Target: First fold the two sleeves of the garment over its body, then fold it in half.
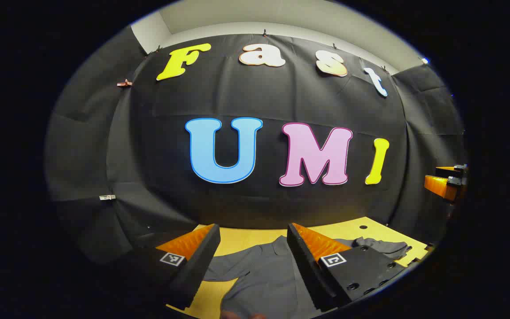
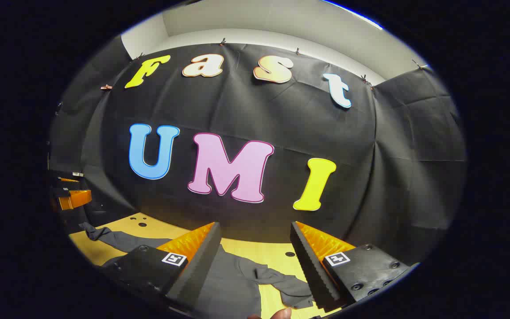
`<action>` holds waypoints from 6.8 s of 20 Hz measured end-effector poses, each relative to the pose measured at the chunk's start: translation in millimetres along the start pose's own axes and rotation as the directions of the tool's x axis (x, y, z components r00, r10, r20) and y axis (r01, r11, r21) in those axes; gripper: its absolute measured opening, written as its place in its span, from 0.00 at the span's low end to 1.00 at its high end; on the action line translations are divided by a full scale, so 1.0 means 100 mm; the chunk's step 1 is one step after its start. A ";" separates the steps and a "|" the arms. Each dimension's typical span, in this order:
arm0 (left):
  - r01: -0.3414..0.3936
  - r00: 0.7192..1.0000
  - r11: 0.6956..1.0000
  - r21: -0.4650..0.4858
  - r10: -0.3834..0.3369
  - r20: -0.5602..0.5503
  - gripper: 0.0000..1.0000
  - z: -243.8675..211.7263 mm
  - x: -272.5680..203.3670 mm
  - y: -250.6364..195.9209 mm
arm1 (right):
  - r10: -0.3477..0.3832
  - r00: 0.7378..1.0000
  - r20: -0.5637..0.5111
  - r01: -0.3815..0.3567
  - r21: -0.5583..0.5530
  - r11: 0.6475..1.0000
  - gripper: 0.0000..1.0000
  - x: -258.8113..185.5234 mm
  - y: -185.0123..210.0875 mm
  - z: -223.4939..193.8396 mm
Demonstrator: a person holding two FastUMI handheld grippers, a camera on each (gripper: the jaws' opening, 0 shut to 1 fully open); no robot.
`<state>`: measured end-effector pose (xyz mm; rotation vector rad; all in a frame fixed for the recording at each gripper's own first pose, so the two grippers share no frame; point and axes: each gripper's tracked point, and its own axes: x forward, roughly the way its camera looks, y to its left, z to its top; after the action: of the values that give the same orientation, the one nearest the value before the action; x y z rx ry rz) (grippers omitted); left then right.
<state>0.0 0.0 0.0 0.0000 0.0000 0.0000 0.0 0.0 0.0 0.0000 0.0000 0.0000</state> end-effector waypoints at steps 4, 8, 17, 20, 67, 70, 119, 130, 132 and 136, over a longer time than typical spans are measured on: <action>-0.004 1.000 1.000 0.001 0.004 -0.006 0.96 -0.02 -0.01 0.03 | 0.005 1.000 -0.002 -0.005 0.000 1.000 0.97 0.01 0.01 0.01; -0.003 1.000 1.000 0.000 0.003 -0.008 0.96 -0.02 -0.01 0.01 | 0.013 1.000 -0.008 -0.013 -0.003 1.000 0.97 -0.01 0.04 0.00; 0.009 1.000 1.000 0.018 -0.009 -0.011 0.96 -0.04 -0.03 -0.04 | 0.008 1.000 -0.010 -0.008 -0.005 1.000 0.97 -0.08 -0.01 -0.02; 0.020 1.000 1.000 0.007 -0.020 -0.009 0.95 -0.07 -0.04 -0.09 | -0.006 1.000 -0.021 0.006 0.003 1.000 0.97 -0.09 -0.10 -0.07; -0.122 0.982 0.991 0.060 0.129 -0.135 0.95 -0.46 0.20 -1.51 | -0.057 0.689 -0.722 0.119 0.036 0.992 0.07 0.68 -2.19 -4.47; -0.102 0.985 0.994 0.045 0.107 -0.133 0.95 -0.48 0.21 -1.45 | -0.116 0.745 -0.657 0.171 0.020 0.985 0.07 0.75 -2.32 -4.15; -0.175 0.949 0.983 -0.056 0.154 -0.276 0.96 -2.36 0.70 2.78 | 0.316 0.786 -0.531 -0.341 0.053 0.938 0.23 1.12 3.61 -2.80; -0.241 0.897 0.971 0.001 0.223 -0.382 0.95 -2.99 0.77 3.02 | 0.417 0.738 -0.531 -0.380 0.183 0.907 0.80 0.81 3.86 -2.63; -0.244 0.892 0.970 -0.004 0.222 -0.394 0.95 -3.05 0.79 3.03 | 0.437 0.740 -0.511 -0.387 0.208 0.898 0.85 0.77 3.85 -2.50; -0.254 0.875 0.967 0.018 0.238 -0.422 0.95 -3.14 0.85 3.07 | 0.449 0.756 -0.477 -0.388 0.227 0.893 0.90 0.61 3.63 -2.21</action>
<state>85.4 307.5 -314.2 -0.0387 0.4354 0.2566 61.3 362.7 -220.8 0.1167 0.5493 0.4573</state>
